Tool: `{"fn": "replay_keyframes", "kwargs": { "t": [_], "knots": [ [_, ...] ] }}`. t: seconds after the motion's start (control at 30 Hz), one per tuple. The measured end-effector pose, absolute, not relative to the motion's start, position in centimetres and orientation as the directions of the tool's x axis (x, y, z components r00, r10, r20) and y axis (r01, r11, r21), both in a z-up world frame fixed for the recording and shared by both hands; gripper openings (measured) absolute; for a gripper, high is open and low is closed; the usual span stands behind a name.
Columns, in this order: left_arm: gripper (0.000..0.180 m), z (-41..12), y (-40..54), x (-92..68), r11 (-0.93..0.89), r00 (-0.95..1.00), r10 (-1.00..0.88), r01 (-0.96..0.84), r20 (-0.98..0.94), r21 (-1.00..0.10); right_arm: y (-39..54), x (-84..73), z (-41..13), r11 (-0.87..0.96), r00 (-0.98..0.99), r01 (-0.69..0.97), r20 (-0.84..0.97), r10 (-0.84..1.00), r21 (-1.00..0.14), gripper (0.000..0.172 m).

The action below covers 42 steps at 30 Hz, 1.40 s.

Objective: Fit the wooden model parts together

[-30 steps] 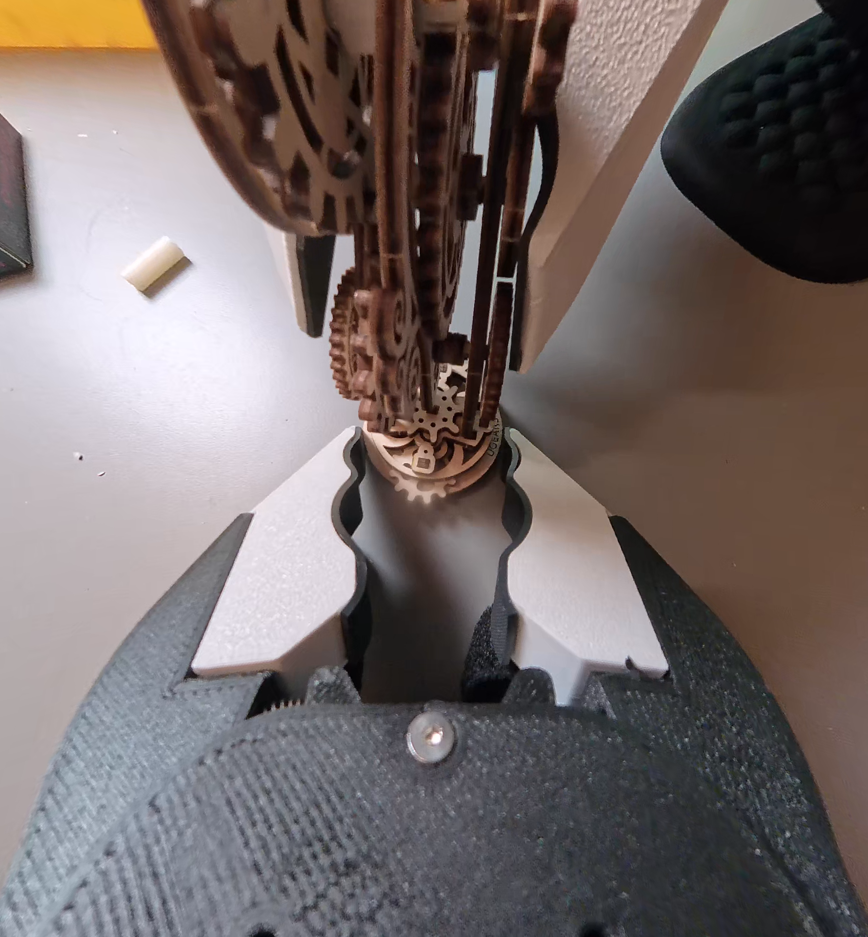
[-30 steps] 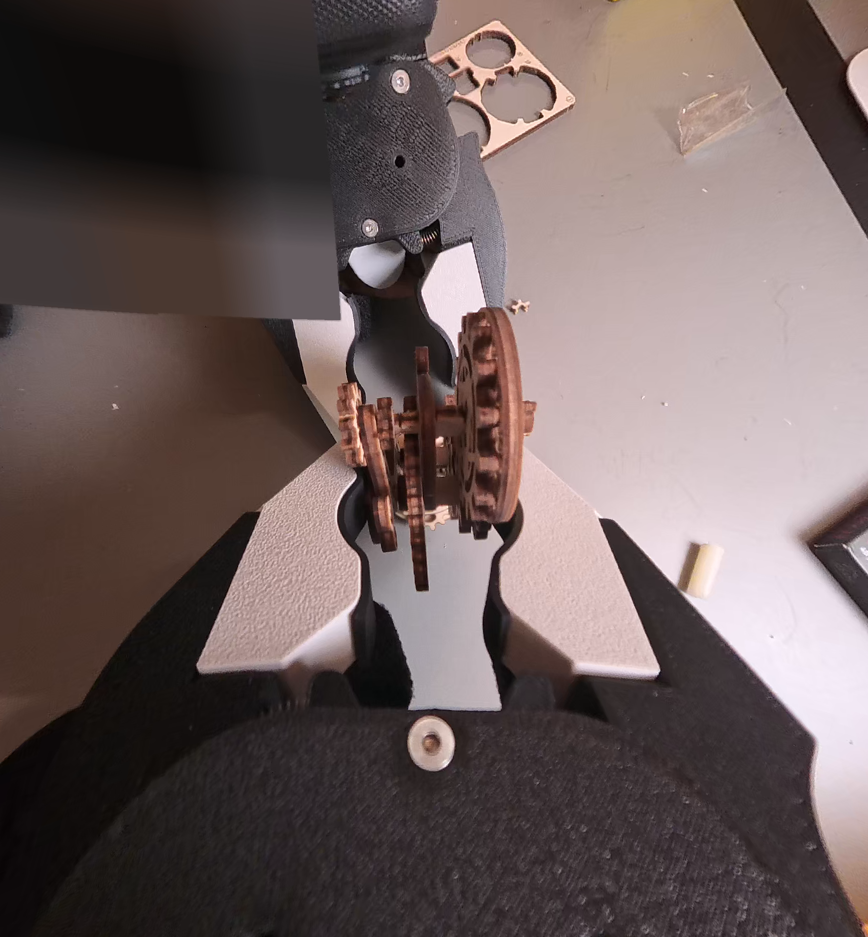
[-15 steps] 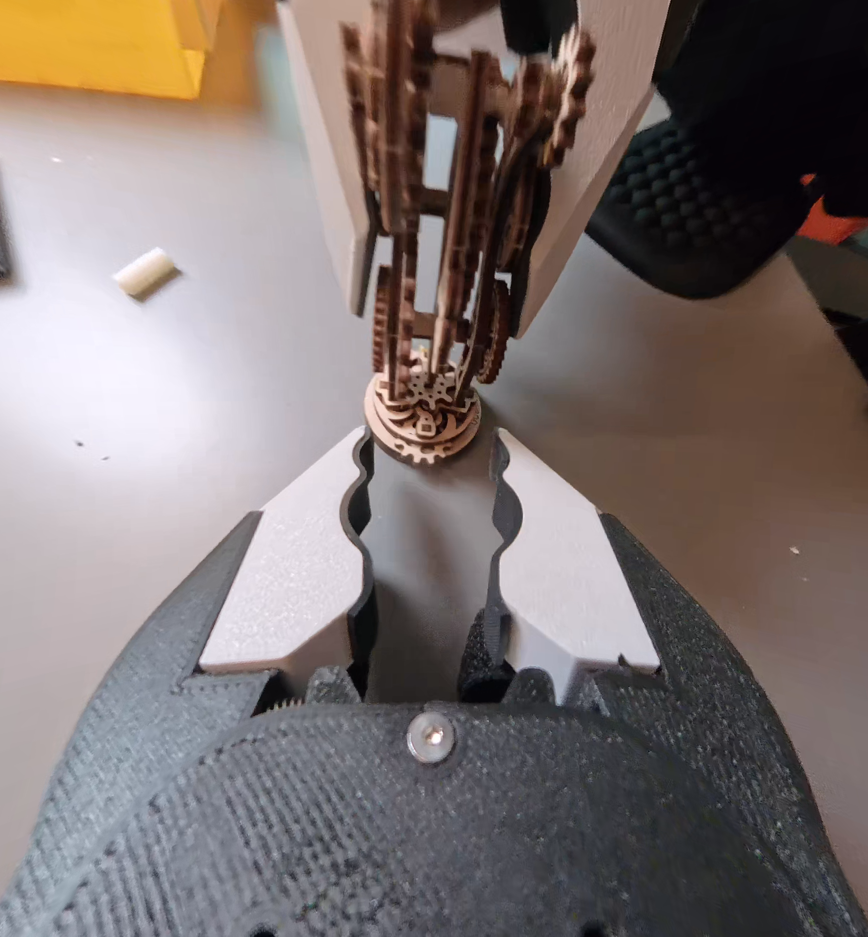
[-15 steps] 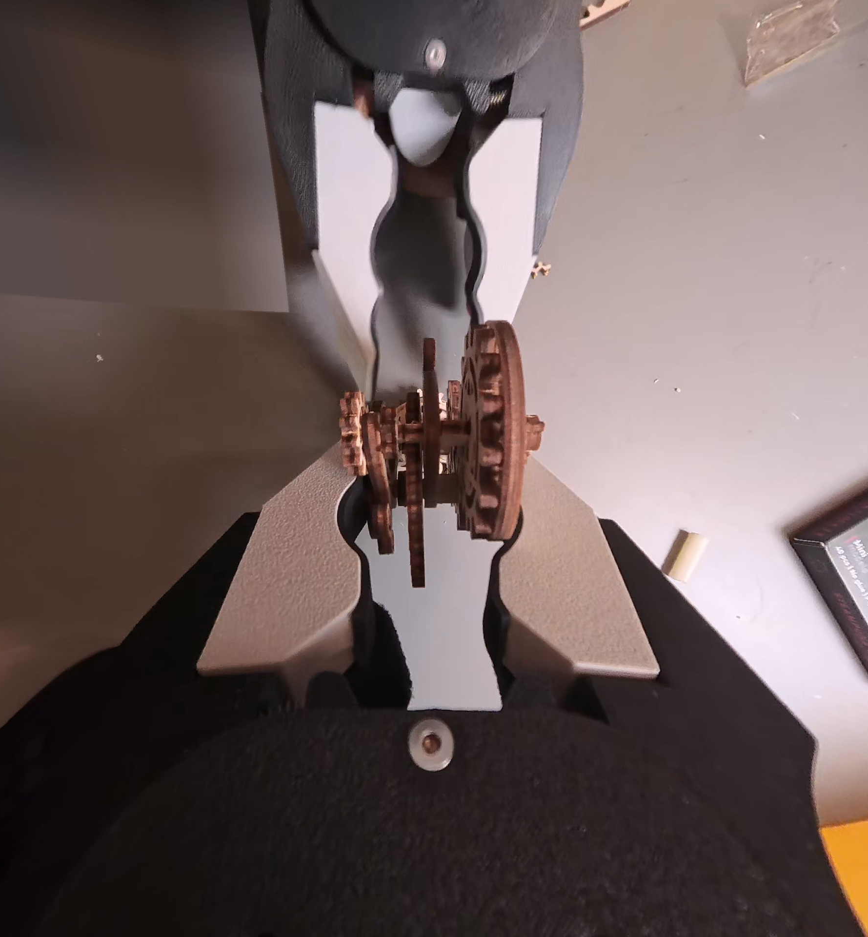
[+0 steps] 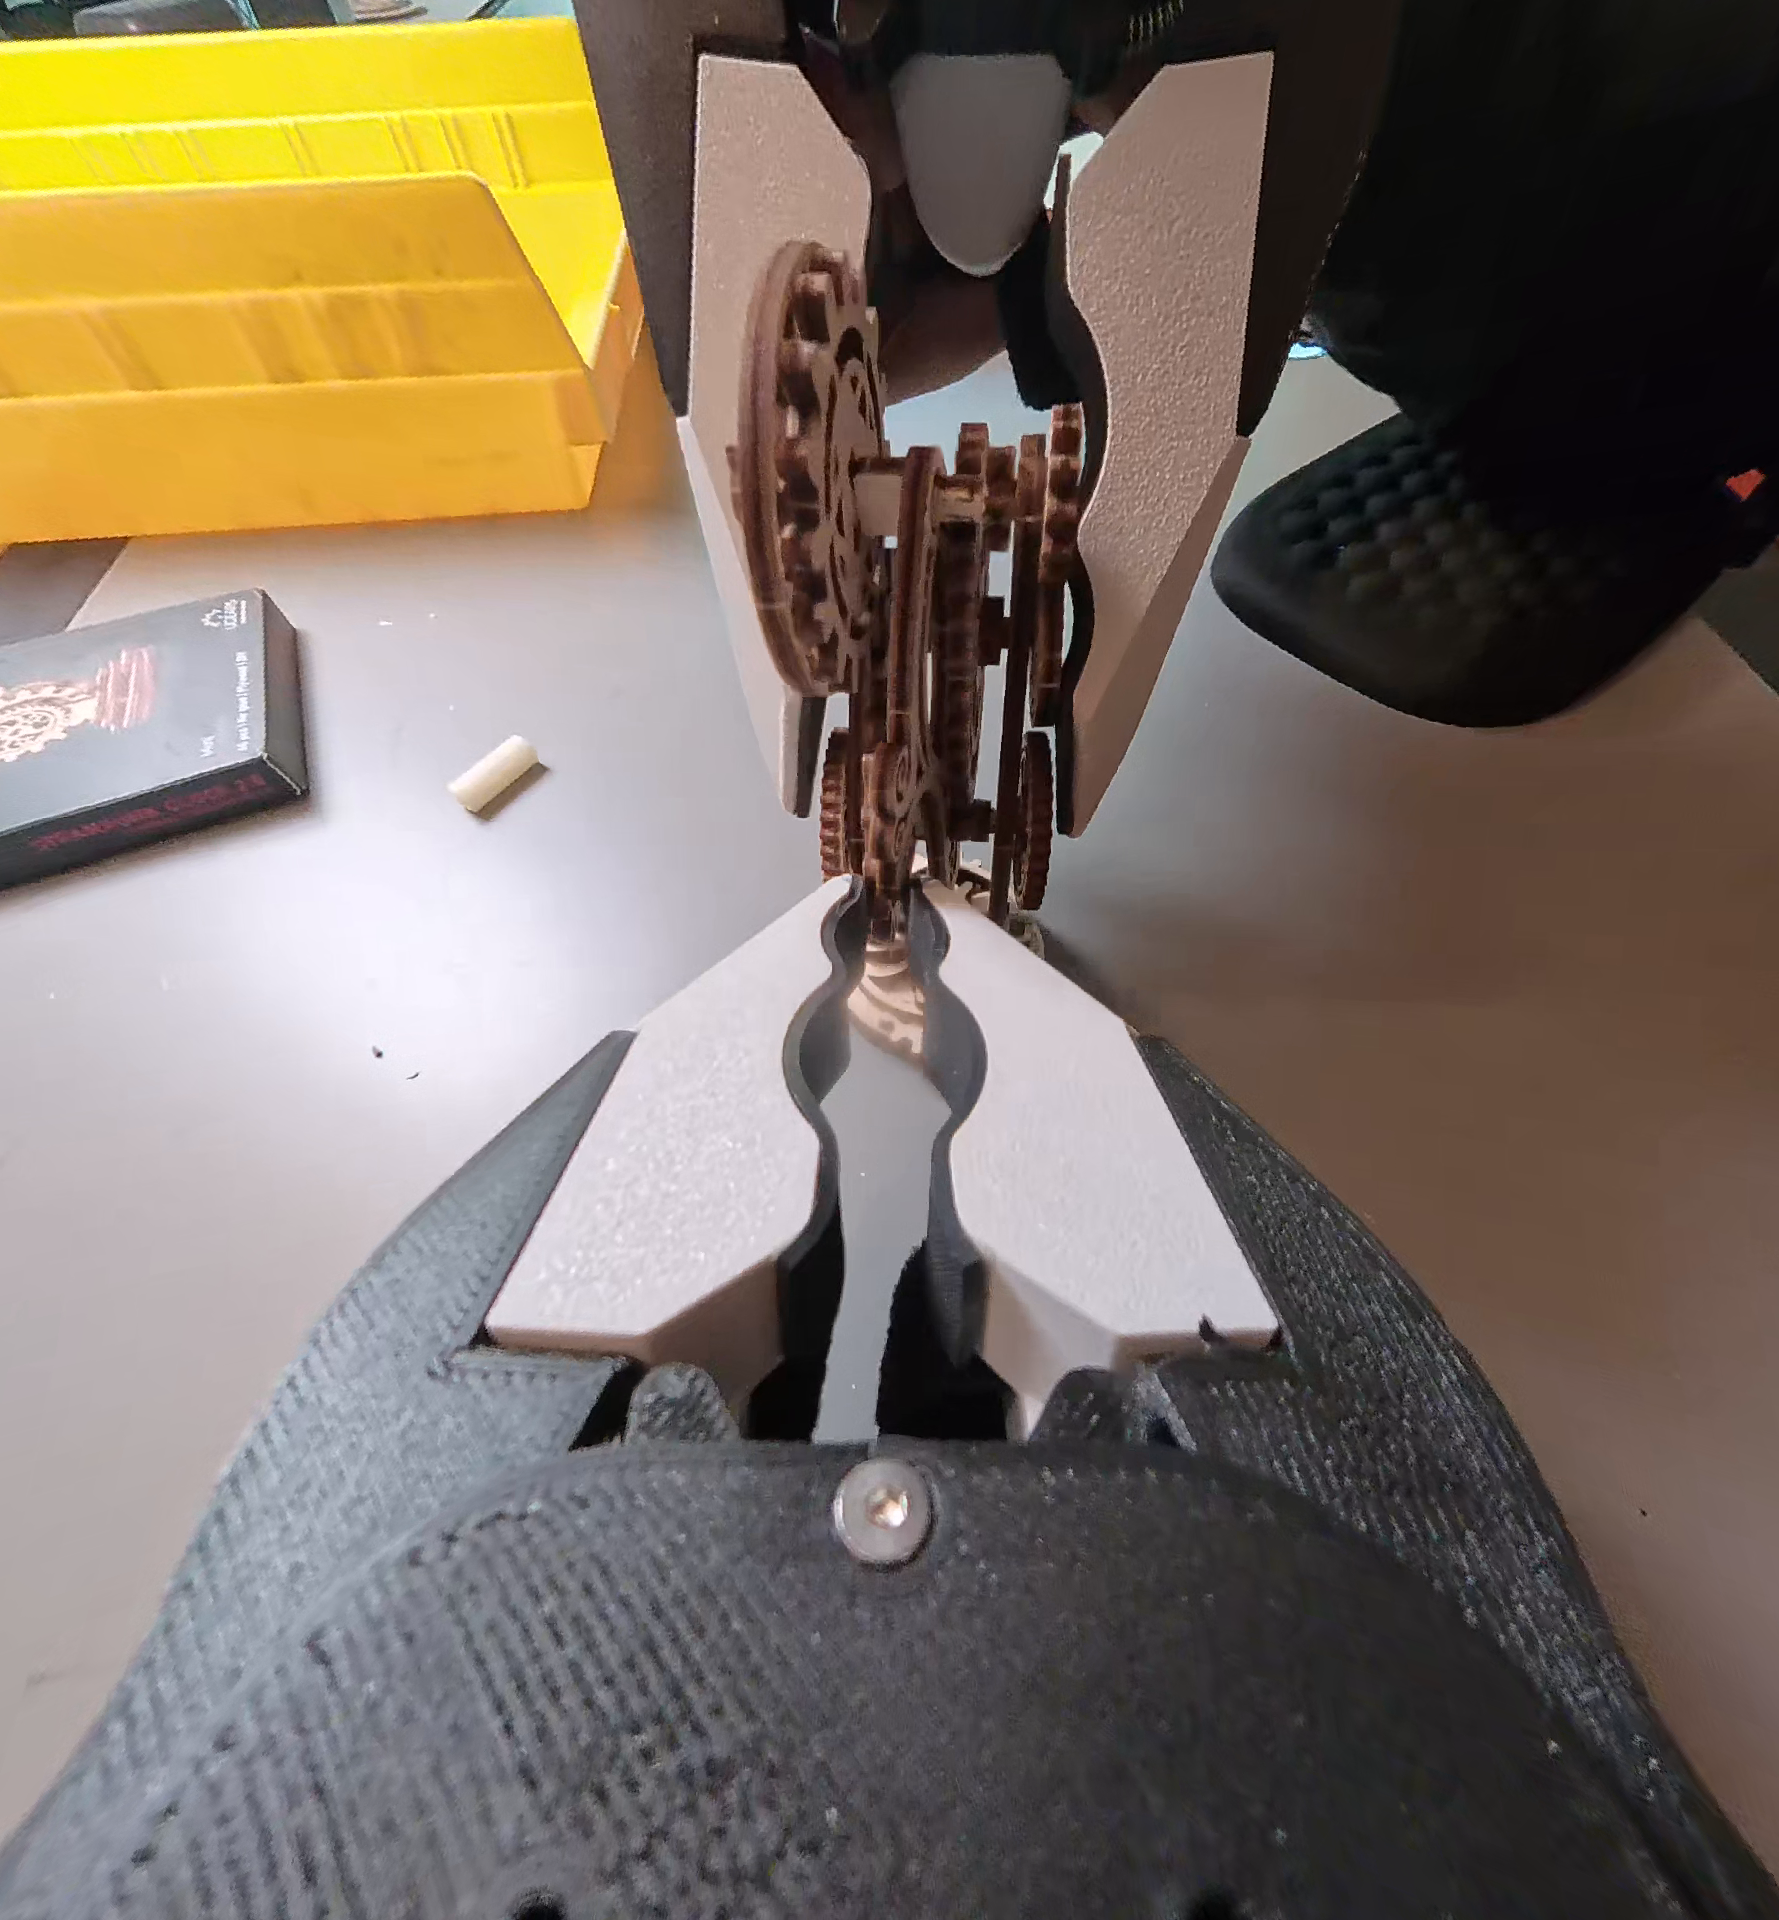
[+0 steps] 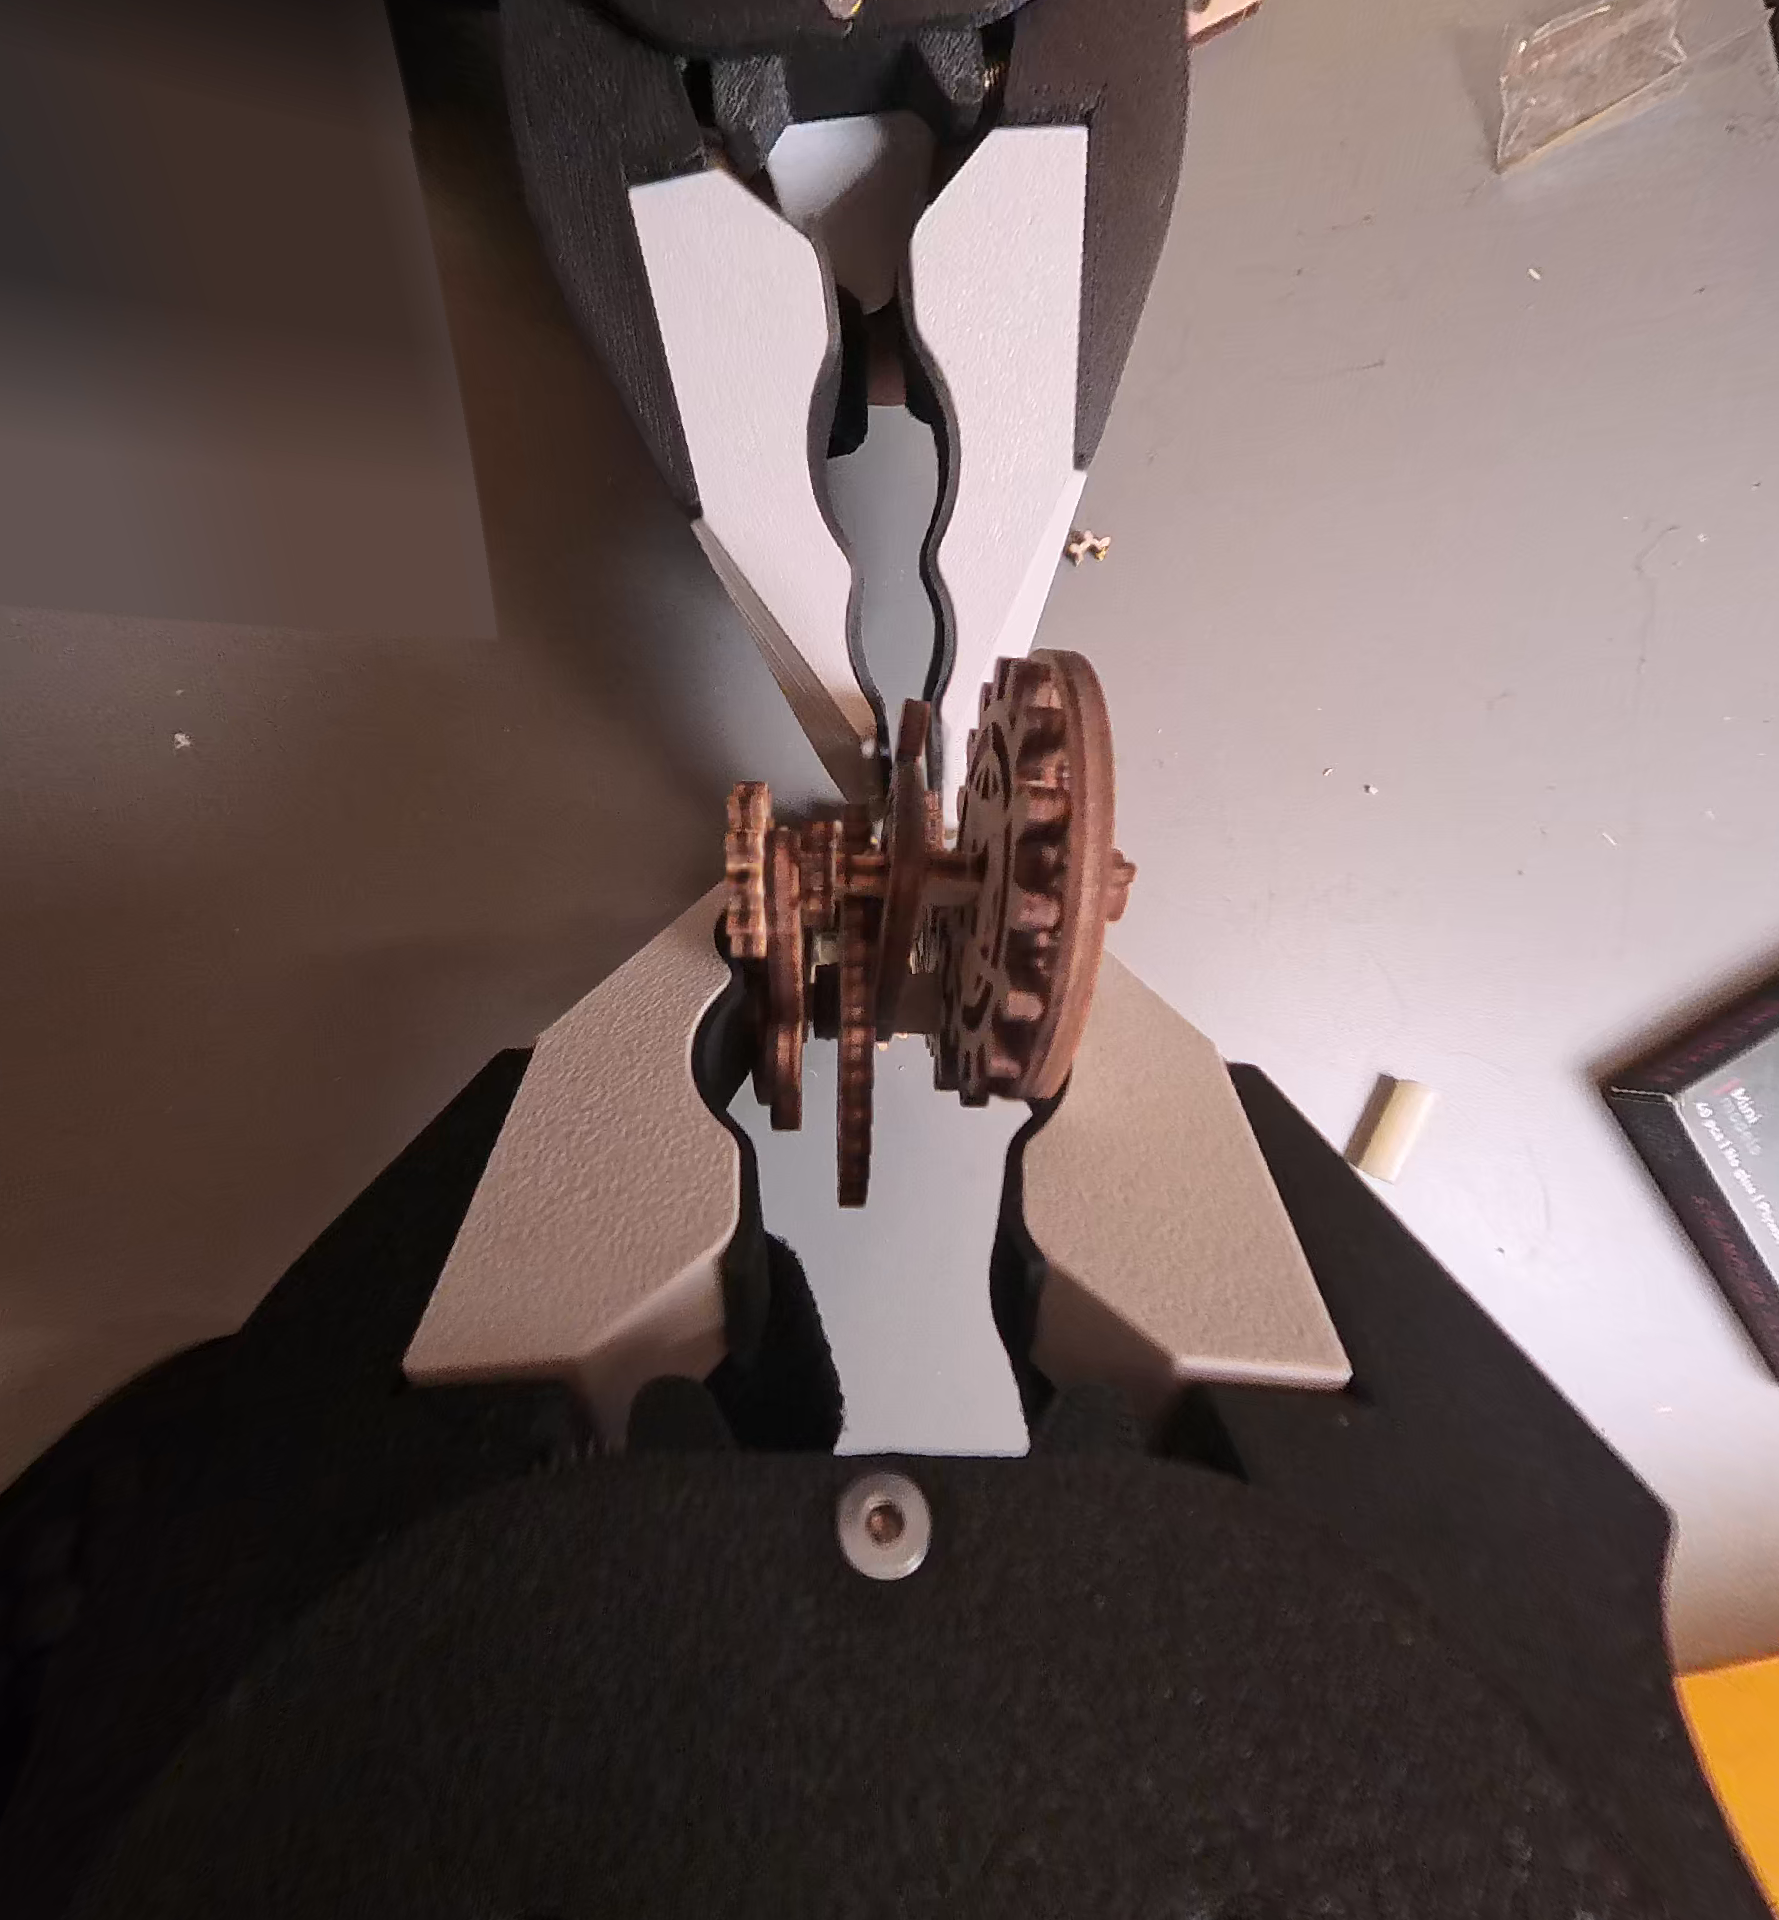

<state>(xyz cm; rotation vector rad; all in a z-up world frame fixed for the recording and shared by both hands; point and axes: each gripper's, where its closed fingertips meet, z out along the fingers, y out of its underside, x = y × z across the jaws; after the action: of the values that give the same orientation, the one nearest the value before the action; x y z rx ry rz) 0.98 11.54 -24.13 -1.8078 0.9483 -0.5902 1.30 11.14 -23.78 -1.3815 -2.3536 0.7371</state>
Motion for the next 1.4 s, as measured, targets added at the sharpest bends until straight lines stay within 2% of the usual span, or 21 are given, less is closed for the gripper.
{"fn": "replay_keyframes", "kwargs": {
  "t": [0.17, 0.27, 0.47, 0.57, 0.7, 1.0, 1.2, 1.4],
  "knots": [
    [0.004, -24.2, 11.7, 1.2, -0.228, 0.587, -0.809, -0.370, -0.037, -0.900, 11.4, 1.3, -23.7, 0.387, -0.459, 0.686, 0.047, 0.887, -0.617, 0.047],
    [0.004, -24.3, 11.7, 1.5, -0.230, 0.593, -0.804, -0.388, -0.050, -0.893, 11.8, 1.8, -22.8, 0.342, -0.429, 0.645, 0.047, 0.902, -0.683, 0.050],
    [0.004, -24.3, 11.8, 1.5, -0.239, 0.598, -0.800, -0.390, -0.048, -0.889, 12.9, 4.1, -19.2, 0.123, -0.438, 0.481, -0.116, 0.892, -0.868, 0.046],
    [0.004, -24.3, 11.9, 1.4, -0.239, 0.600, -0.799, -0.390, -0.048, -0.889, 14.4, 4.5, -19.2, -0.010, -0.436, 0.422, -0.213, 0.874, -0.907, 0.039],
    [0.003, -24.3, 11.9, 1.5, -0.221, 0.599, -0.797, -0.409, -0.077, -0.886, 15.0, 4.3, -21.6, 0.019, -0.438, 0.447, -0.201, 0.876, -0.895, 0.031],
    [0.004, -24.3, 11.7, 2.0, -0.160, 0.578, -0.801, -0.463, -0.159, -0.872, 15.1, 6.1, -22.1, 0.077, -0.476, 0.447, -0.163, 0.864, -0.891, 0.029],
    [0.004, -24.4, 11.6, 2.0, -0.127, 0.564, -0.803, -0.477, -0.193, -0.869, 14.9, 7.0, -20.7, 0.062, -0.551, 0.383, -0.174, 0.816, -0.922, 0.023],
    [0.004, -24.4, 11.6, 2.2, -0.103, 0.559, -0.803, -0.471, -0.206, -0.876, 14.8, 5.7, -22.8, 0.176, -0.578, 0.342, -0.059, 0.814, -0.923, 0.018]
  ]
}}
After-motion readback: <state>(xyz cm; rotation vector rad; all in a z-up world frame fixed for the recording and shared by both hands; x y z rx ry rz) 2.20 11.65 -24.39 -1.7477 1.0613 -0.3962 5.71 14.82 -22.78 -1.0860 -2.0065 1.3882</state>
